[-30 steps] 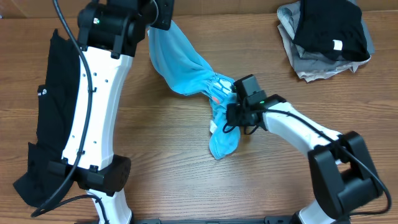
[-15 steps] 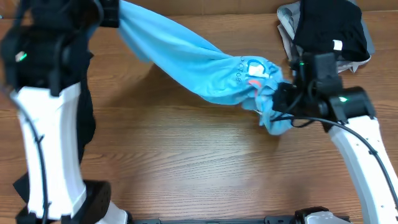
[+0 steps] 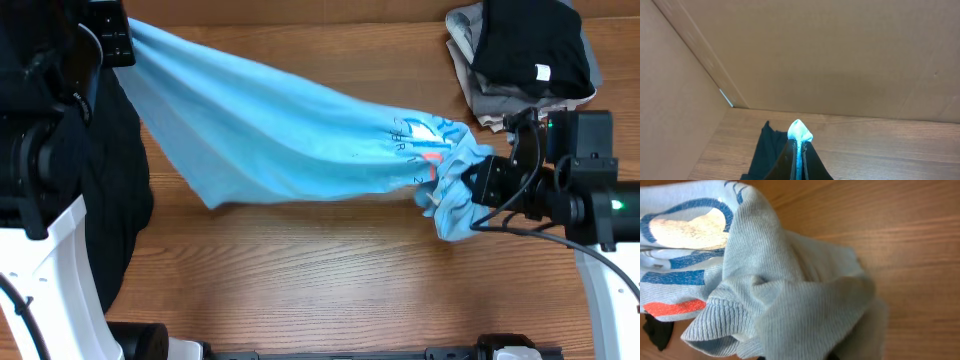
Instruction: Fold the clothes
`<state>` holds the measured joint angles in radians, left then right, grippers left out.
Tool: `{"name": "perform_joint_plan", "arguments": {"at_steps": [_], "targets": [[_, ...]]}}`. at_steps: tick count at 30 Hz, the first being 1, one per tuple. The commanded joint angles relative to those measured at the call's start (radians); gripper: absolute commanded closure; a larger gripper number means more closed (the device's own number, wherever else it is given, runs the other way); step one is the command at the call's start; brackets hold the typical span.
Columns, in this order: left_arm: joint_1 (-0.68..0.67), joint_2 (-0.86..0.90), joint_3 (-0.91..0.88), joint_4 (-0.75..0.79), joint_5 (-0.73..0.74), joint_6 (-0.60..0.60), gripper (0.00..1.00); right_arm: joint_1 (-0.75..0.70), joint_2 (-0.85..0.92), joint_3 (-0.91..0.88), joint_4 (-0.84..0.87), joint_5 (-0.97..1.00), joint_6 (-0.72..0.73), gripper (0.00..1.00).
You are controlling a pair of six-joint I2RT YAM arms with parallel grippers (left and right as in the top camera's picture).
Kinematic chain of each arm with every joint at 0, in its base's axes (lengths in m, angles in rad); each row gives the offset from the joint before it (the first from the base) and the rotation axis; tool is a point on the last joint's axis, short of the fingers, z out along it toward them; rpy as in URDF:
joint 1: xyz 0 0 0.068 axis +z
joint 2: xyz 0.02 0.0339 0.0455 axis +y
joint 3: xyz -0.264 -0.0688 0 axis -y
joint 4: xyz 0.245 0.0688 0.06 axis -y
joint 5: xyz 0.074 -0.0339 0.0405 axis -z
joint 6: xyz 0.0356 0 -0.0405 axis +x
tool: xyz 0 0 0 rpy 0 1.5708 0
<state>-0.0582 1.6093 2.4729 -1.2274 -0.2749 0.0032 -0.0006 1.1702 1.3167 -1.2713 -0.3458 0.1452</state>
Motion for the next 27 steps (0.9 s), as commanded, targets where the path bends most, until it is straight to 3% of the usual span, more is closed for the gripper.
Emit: {"name": "perform_joint_plan", "arguments": {"at_steps": [1, 4, 8, 9, 11, 12, 27], "targets": [[0.007, -0.032, 0.004, 0.003, -0.032, 0.016, 0.96, -0.006, -0.018, 0.028, -0.046, -0.016, -0.023, 0.96], [0.008, -0.032, 0.004, -0.001, -0.032, 0.016, 0.96, -0.006, -0.018, 0.027, -0.109, -0.015, -0.023, 0.87], [0.007, -0.031, 0.004, -0.004, -0.027, 0.016, 0.96, -0.006, -0.018, 0.027, -0.133, -0.014, -0.023, 0.83], [0.007, -0.031, 0.004, -0.006, -0.018, 0.016, 0.96, -0.006, -0.018, 0.027, -0.128, -0.014, -0.023, 0.78], [0.007, -0.031, 0.004, -0.008, 0.005, 0.016, 0.96, -0.006, -0.018, 0.027, -0.113, -0.014, -0.023, 0.54], [0.007, -0.03, 0.004, -0.009, 0.013, 0.016, 0.96, -0.006, -0.015, 0.027, -0.101, -0.014, -0.023, 0.51], [0.007, 0.089, 0.003, -0.114, 0.146, 0.016, 0.96, 0.035, 0.144, 0.024, -0.035, -0.019, -0.023, 0.46]]}}
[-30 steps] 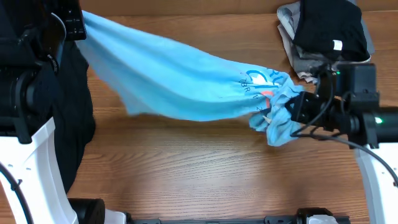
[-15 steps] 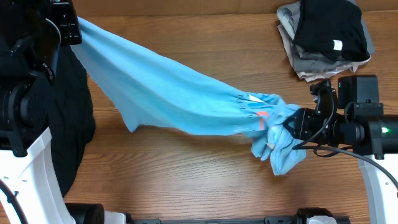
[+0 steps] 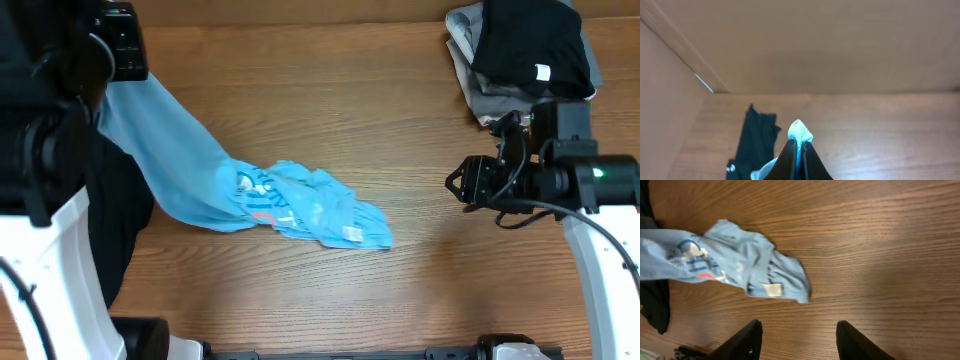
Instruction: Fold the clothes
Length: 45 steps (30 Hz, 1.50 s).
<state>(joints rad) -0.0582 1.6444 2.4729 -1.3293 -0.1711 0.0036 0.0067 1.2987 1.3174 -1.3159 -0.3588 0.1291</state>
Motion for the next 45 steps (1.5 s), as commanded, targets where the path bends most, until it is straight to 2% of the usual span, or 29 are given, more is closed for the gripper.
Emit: {"name": "perform_joint_plan", "arguments": {"at_steps": [1, 8, 13, 19, 23, 30, 39, 42, 44, 45], "targets": [[0.007, 0.068, 0.003, -0.018, 0.043, 0.015, 0.96, 0.048, 0.023, 0.024, 0.016, -0.006, -0.008, 0.43], [0.006, 0.136, 0.003, -0.031, 0.102, 0.011, 0.96, 0.26, 0.113, -0.011, 0.213, -0.002, -0.003, 0.29], [0.006, 0.134, 0.003, -0.03, 0.101, 0.012, 0.96, 0.386, 0.264, -0.021, 0.441, 0.003, -0.003, 0.27], [0.006, 0.134, 0.003, -0.035, 0.102, 0.011, 0.96, 0.451, 0.494, -0.02, 0.631, 0.047, -0.032, 0.26], [0.006, 0.134, 0.003, -0.034, 0.101, 0.011, 0.96, 0.458, 0.594, -0.021, 0.676, 0.054, -0.082, 0.26], [0.006, 0.134, 0.003, -0.031, 0.102, 0.011, 0.96, 0.477, 0.67, -0.021, 0.748, 0.024, -0.208, 0.26], [0.006, 0.134, 0.003, -0.026, 0.111, 0.011, 0.96, 0.544, 0.717, -0.021, 0.832, 0.013, -0.232, 0.27], [0.006, 0.134, 0.003, -0.025, 0.117, 0.011, 0.96, 0.549, 0.727, -0.021, 0.857, 0.013, -0.23, 0.3], [0.006, 0.134, 0.003, -0.027, 0.117, 0.011, 0.96, 0.549, 0.728, -0.021, 0.863, 0.013, -0.23, 0.4], [0.006, 0.134, 0.003, -0.028, 0.117, 0.011, 0.96, 0.549, 0.728, -0.021, 0.865, 0.013, -0.228, 0.49]]}}
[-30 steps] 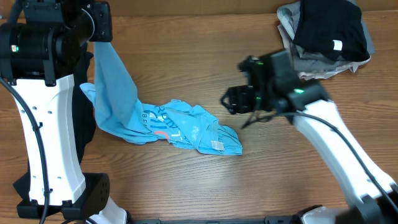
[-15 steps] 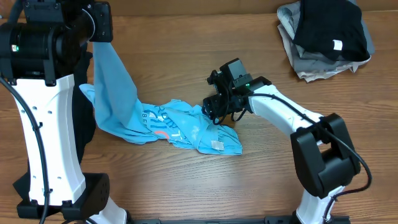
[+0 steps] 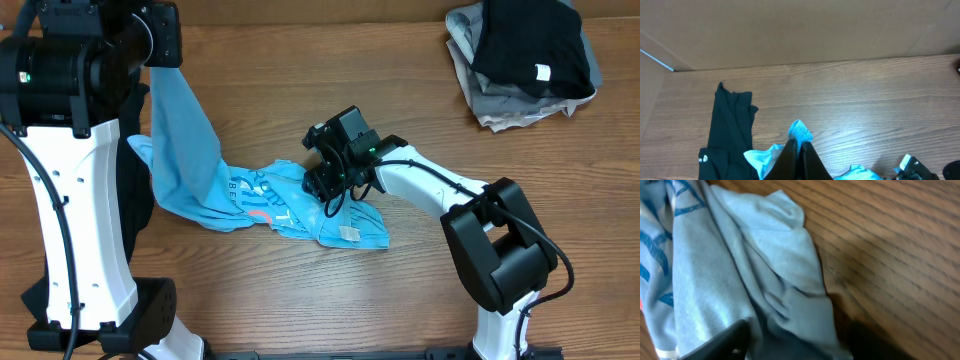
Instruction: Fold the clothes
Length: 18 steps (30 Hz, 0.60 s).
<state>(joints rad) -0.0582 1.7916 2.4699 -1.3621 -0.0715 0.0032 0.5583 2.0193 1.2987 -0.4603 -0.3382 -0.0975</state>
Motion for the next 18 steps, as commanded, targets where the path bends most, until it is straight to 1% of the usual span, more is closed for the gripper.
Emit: {"name": "perform_joint_plan", "arguments": {"at_steps": [1, 2, 3, 5, 6, 10, 18], "targets": [[0.006, -0.013, 0.006, 0.004, 0.017, 0.012, 0.96, -0.003, 0.008, -0.002, 0.011, -0.008, 0.004, 0.59], [0.006, -0.013, 0.006, 0.004, 0.017, 0.012, 0.96, -0.006, 0.008, -0.002, 0.011, -0.008, 0.004, 0.7], [0.006, -0.013, 0.006, 0.004, 0.017, 0.012, 0.96, -0.011, 0.007, -0.002, 0.011, -0.007, 0.011, 0.76], [0.006, -0.013, 0.006, 0.005, 0.017, 0.012, 0.96, -0.026, 0.006, 0.0, 0.008, -0.004, 0.023, 0.94], [0.006, -0.013, 0.006, 0.006, 0.017, 0.012, 0.96, -0.034, 0.004, 0.004, 0.0, -0.004, 0.023, 0.96], [0.006, -0.013, 0.006, 0.019, 0.016, 0.012, 0.96, -0.087, -0.036, 0.068, -0.099, -0.007, 0.03, 0.96], [0.007, -0.021, 0.007, 0.061, 0.009, 0.012, 0.96, -0.219, -0.215, 0.354, -0.478, -0.001, 0.018, 0.96]]}}
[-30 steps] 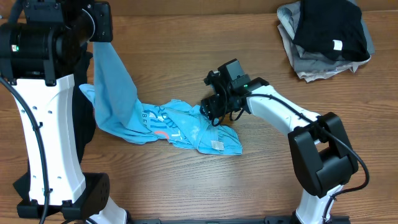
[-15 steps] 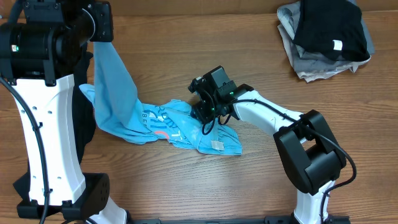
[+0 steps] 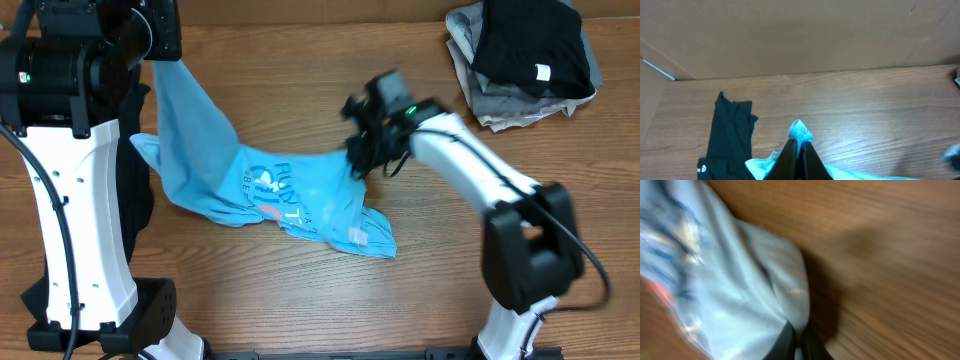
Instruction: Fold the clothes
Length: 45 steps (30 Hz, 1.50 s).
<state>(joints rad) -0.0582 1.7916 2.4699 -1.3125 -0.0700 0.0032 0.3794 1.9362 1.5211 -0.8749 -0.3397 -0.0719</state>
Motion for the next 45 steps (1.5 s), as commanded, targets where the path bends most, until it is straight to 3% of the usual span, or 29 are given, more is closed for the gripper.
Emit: {"name": "perform_joint_plan", "arguments": {"at_steps": [1, 14, 26, 36, 45], "targets": [[0.008, -0.026, 0.008, 0.016, 0.006, 0.012, 0.96, -0.057, -0.152, 0.173, -0.115, 0.005, -0.008, 0.96], [0.105, -0.211, 0.016, 0.09, -0.071, -0.008, 0.96, -0.311, -0.411, 0.579, -0.527, 0.093, -0.006, 0.96], [0.217, -0.43, 0.016, 0.148, -0.079, -0.036, 0.96, -0.579, -0.65, 0.801, -0.687, 0.092, 0.024, 0.96], [0.217, -0.635, 0.016, 0.109, -0.211, -0.037, 0.96, -0.599, -0.774, 0.903, -0.739, 0.084, 0.069, 0.96], [0.217, -0.542, -0.015, 0.09, -0.206, -0.057, 0.96, -0.599, -0.676, 0.901, -0.753, -0.01, 0.018, 0.96]]}}
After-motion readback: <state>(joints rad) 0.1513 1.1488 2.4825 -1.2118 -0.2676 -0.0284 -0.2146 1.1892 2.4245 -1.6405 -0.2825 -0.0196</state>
